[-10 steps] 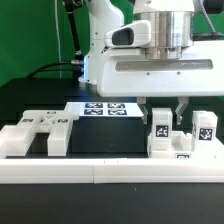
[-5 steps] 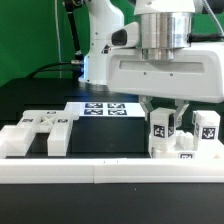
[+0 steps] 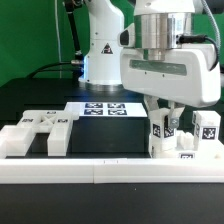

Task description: Assemble chair

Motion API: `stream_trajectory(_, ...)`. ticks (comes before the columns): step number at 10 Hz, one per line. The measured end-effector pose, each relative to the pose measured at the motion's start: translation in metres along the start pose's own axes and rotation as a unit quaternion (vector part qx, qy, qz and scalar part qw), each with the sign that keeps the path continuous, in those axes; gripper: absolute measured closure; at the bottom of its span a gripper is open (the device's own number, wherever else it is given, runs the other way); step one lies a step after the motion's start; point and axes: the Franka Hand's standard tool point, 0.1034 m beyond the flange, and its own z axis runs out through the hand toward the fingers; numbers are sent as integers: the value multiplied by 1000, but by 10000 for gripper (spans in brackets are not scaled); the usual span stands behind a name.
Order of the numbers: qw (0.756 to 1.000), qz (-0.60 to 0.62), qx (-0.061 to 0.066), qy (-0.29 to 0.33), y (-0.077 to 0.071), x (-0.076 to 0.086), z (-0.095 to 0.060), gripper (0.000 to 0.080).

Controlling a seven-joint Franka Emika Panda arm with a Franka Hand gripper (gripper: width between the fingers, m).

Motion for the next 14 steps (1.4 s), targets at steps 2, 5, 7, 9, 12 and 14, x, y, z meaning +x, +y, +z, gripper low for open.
stream_trajectory(2, 997, 80, -1, 0, -1, -4, 1, 509)
stream_trajectory(5, 990, 142, 0, 0, -1, -4, 1, 509)
stream_trajectory(7, 991, 135, 0, -1, -1, -4, 1, 312)
stream_trajectory(9, 996, 91, 0, -1, 0, -3, 0, 186)
stream_trajectory(12, 999, -45, -8, -5, 0, -3, -1, 152)
stream_trajectory(14, 988, -152, -7, -6, -1, -1, -2, 151)
